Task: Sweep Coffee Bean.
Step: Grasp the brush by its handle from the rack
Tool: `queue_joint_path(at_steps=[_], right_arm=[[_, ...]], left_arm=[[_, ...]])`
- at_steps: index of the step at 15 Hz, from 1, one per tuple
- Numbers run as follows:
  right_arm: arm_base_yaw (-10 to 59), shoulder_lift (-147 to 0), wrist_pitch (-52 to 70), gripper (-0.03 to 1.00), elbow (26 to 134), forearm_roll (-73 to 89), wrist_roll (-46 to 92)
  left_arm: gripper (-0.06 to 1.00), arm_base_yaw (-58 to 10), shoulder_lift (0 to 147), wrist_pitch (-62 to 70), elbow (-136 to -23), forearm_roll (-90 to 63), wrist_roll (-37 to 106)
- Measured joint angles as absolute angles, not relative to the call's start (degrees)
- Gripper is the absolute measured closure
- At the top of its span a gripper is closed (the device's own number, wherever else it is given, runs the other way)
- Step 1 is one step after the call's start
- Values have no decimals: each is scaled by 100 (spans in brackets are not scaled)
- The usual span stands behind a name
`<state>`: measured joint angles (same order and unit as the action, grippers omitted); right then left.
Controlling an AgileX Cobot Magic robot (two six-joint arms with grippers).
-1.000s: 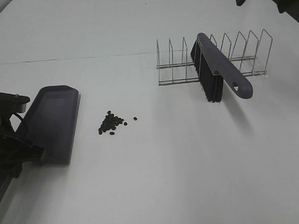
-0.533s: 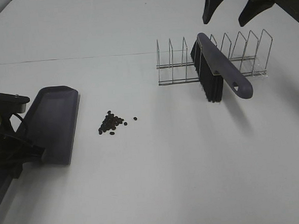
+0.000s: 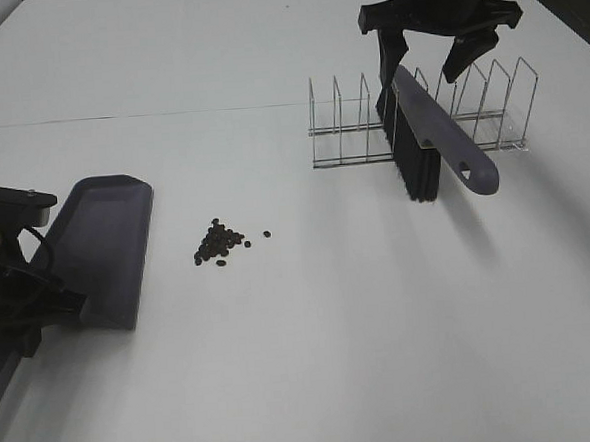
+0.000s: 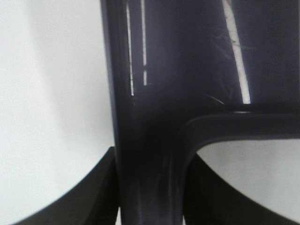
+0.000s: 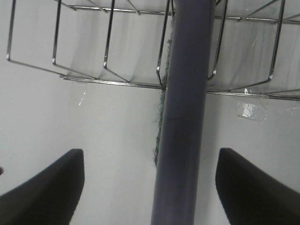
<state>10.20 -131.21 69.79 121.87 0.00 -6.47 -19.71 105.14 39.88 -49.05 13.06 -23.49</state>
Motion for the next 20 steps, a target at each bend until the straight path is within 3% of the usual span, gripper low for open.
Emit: queue_joint_path(at_steps=[20], right_arm=[[1020,-14020,6990,24,12359,-292,-647]], left_arm=[[61,-1971,10514,3994,-4905,1301,-2349]])
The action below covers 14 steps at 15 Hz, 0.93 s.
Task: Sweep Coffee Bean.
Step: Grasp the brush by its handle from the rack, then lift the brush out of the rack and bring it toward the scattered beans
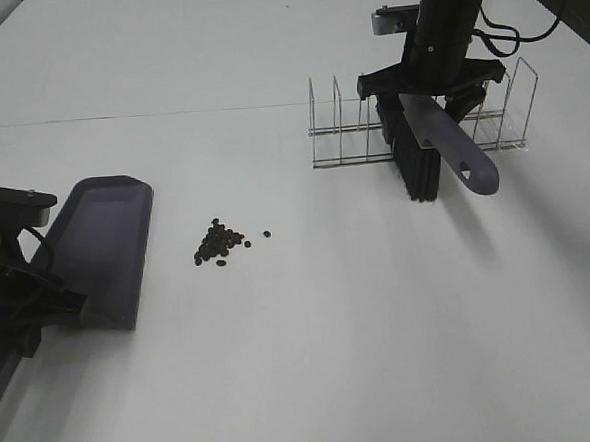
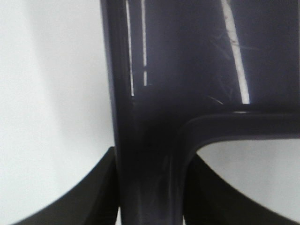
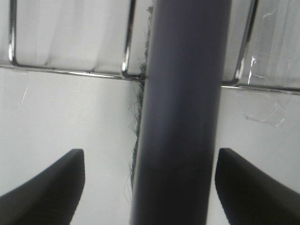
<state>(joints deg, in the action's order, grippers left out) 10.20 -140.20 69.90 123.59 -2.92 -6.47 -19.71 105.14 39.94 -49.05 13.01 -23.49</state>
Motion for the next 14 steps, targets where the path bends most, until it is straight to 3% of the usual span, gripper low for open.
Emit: queue_joint_path(at_steps=[2,4,6,14], right_arm=[[1020,-14020,6990,25,12359,-292,-647],[1020,-14020,6990,34,12359,-292,-647],[1020,-14020,6996,61,12359,-355,-688],[991,-14003,6996,60,12359,-338,-659]], left_arm=[[61,-1971,10514,3994,-4905,1301,-2349],[61,-1971,10514,3994,-4905,1301,-2349],[61,-1971,10514,3994,-4905,1301,-2349],[61,-1971,10514,3994,-4905,1301,-2349]])
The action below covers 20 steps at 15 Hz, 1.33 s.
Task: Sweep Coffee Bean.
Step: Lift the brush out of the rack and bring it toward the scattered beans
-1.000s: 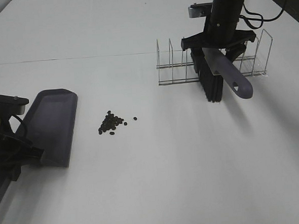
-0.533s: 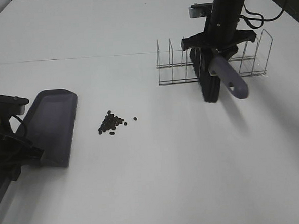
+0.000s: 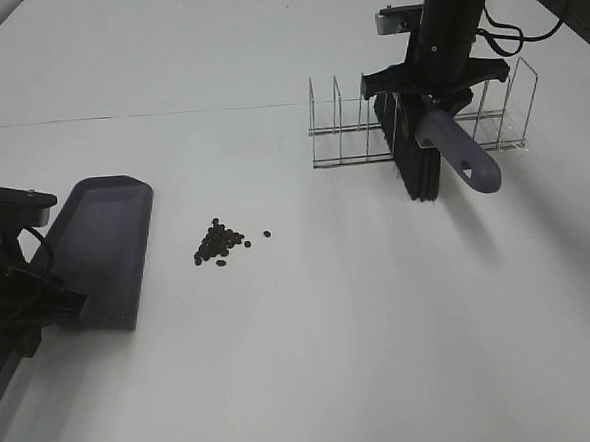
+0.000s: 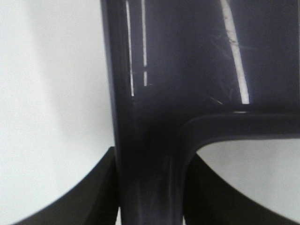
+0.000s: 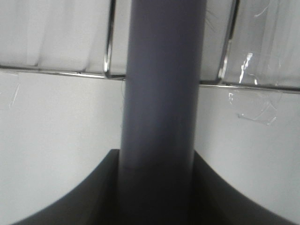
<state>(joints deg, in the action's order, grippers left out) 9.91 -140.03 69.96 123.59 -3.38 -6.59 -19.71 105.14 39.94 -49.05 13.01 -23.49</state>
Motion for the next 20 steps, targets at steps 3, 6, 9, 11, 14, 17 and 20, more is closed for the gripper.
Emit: queue_joint_path(at_steps=[3,6,9,11,14,17,20], right_arm=[[991,-13814,7036,60,12359,-338,-665],[991,-13235,7047,60,12313,-332,-665],[991,-12869,7053,60,11940,-338,-665],[991,-12554,7059,60,11585,-367,-665],[991,-11940,7070,60,11402,-470,-665],[991,-11310,7076,60,11396,-476,-665],[991,-10749,7076,60,11138,-378,-659]], left_arm=[[61,-1971,10514,3994,-4905,1301,-2349],[61,-1971,10514,3994,-4905,1301,-2326],[61,-1971,10514,3994,-4905,1301,-2280],[61,-1971,10514,3994,-4905,1301,-2263],[61,-1971,10514,4091,-4905,1306,-2252],[61,-1971,10514,4125,-4905,1346,-2246],[61,-1971,10514,4125,-4905,1444,-2235]])
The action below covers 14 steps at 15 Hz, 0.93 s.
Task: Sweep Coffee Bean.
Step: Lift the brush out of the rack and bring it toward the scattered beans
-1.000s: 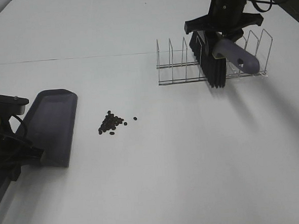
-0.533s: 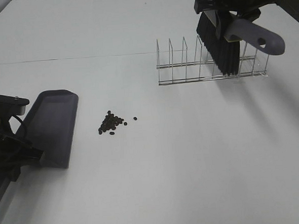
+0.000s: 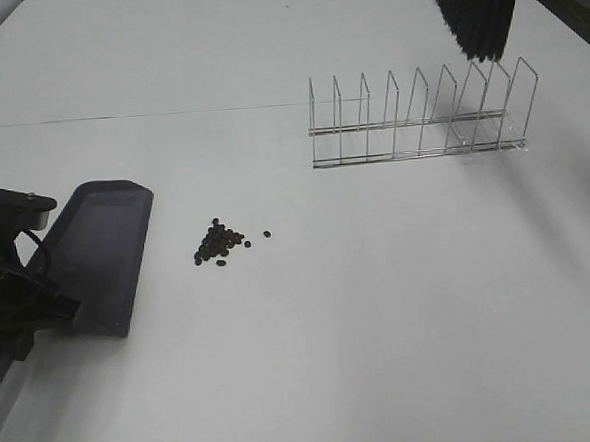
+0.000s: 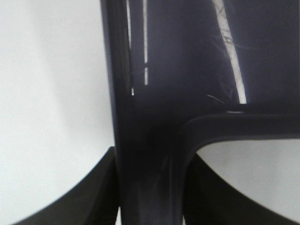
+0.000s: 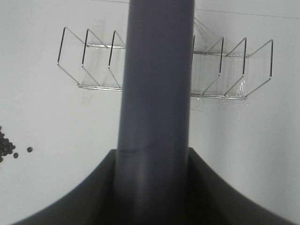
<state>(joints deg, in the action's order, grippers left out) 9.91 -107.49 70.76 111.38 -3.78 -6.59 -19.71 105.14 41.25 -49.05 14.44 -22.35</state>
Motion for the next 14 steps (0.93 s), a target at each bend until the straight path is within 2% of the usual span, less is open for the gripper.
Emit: queue_joint_path(at_steps=[3,7,11,14], right_arm=[[991,-10239,7076,60,10468,-332,-659],[991,-9293,6904,60,8354,-332,-665],[991,-9013,5976,60,6715,-275,-848],[991,-9013,5546,60,6228,-218,-951]], left_arm=[[61,-1971,10514,4131,-4905,1501,-2223],[61,-1971,10514,4131,-4905,1553,-2223],[61,-1971,10514,4131,-4905,1581,-2200],[61,-1971,10514,4131,-4905,1833,-2200]])
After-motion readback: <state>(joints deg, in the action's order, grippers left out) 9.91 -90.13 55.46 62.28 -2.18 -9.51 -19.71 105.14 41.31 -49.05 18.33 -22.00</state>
